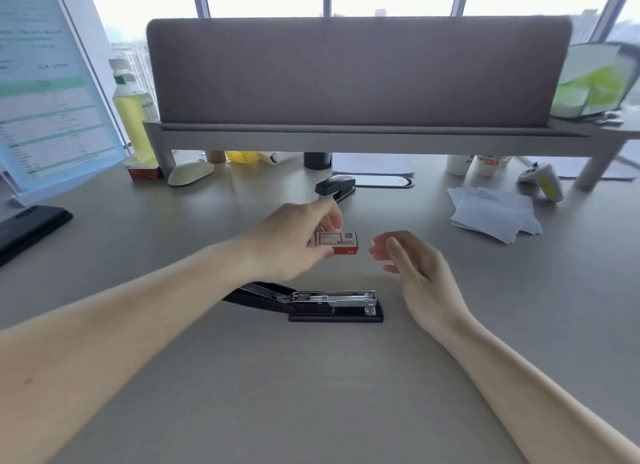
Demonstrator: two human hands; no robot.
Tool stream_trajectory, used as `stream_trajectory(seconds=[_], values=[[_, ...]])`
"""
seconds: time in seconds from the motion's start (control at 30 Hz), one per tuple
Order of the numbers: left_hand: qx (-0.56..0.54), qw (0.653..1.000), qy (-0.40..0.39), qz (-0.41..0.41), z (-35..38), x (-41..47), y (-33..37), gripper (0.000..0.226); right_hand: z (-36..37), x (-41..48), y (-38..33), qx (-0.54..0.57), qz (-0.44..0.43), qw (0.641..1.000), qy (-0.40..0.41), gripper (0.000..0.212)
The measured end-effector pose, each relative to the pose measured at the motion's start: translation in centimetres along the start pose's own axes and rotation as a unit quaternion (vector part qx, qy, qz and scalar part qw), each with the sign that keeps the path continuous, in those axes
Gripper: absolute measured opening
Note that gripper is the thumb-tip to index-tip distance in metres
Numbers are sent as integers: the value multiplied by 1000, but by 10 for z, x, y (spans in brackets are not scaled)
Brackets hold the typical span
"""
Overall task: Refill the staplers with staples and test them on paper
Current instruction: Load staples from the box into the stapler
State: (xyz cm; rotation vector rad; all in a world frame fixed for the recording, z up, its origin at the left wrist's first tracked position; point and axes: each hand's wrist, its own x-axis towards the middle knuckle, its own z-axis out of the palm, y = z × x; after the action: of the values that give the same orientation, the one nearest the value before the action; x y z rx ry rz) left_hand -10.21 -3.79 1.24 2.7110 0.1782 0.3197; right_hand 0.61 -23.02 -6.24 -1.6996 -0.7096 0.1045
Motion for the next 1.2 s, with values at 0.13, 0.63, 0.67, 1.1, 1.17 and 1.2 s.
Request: stream_trajectory(seconds=[0.13,0.63,0.67,1.1,1.17,1.2], values=[[0,1000,-25,-11,26,3,15,30,-16,-11,-1,-30,23,999,12,26],[-27,997,-39,-52,38,16,0,24,-11,-5,-2,-88,44,992,-77,24],[-30,998,-37,-51,39,17,0,25,-12,-4,-1,-85,48,992,-82,24],[-29,998,-45,-46,27,11,-9,31,-11,16,8,-247,-46,959,-134,33],[-30,997,-46,-49,25,10,-12,32,-12,16,11,-237,-57,961,-128,25],[-29,997,-47,-53,23,9,-14,33,-13,15,12,-227,-56,964,-128,23]])
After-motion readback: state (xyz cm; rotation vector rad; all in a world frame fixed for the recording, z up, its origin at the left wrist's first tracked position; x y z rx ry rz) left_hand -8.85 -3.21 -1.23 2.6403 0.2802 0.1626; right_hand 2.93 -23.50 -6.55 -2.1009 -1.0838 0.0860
